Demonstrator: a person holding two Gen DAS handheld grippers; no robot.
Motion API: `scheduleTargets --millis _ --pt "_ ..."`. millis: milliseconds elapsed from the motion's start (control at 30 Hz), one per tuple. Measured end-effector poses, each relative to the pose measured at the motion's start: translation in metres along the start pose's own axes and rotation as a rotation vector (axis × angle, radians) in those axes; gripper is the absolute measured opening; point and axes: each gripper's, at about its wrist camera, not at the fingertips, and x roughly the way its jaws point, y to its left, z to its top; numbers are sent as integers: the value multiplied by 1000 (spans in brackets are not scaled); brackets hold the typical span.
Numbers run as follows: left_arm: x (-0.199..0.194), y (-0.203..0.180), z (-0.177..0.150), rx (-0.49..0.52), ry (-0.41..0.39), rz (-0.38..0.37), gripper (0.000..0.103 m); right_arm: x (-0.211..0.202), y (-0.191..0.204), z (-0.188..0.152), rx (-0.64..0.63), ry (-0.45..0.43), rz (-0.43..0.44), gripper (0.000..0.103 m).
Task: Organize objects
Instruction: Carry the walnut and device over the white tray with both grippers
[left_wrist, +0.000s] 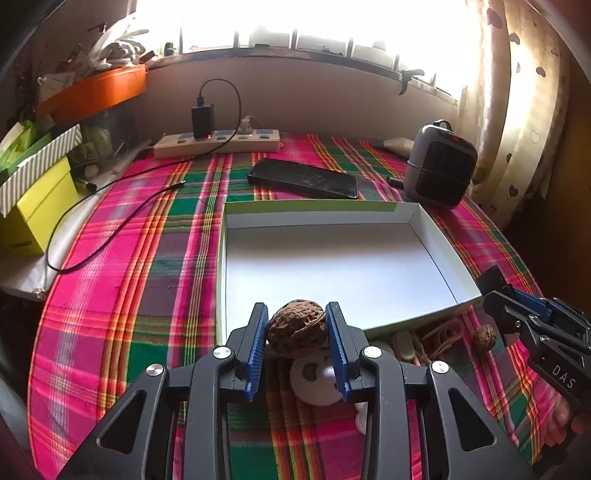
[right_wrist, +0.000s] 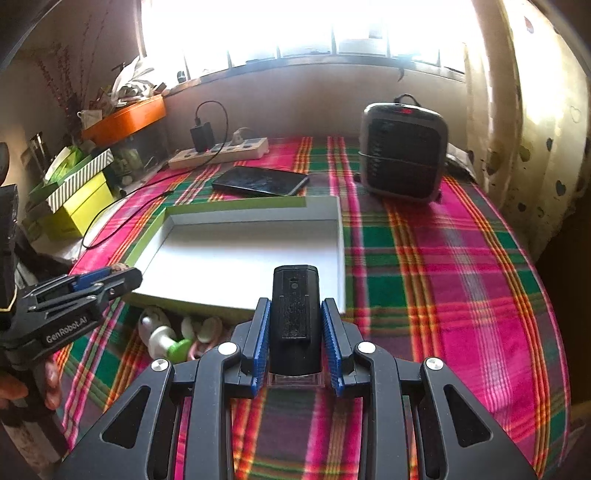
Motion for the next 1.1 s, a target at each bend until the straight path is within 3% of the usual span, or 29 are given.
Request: scheduleTargets --millis 567,1100 --pt "41 1 32 8 42 -15 30 55 21 40 -27 47 36 29" --pt "95 5 60 17 105 -10 30 112 17 57 -13 124 9 29"
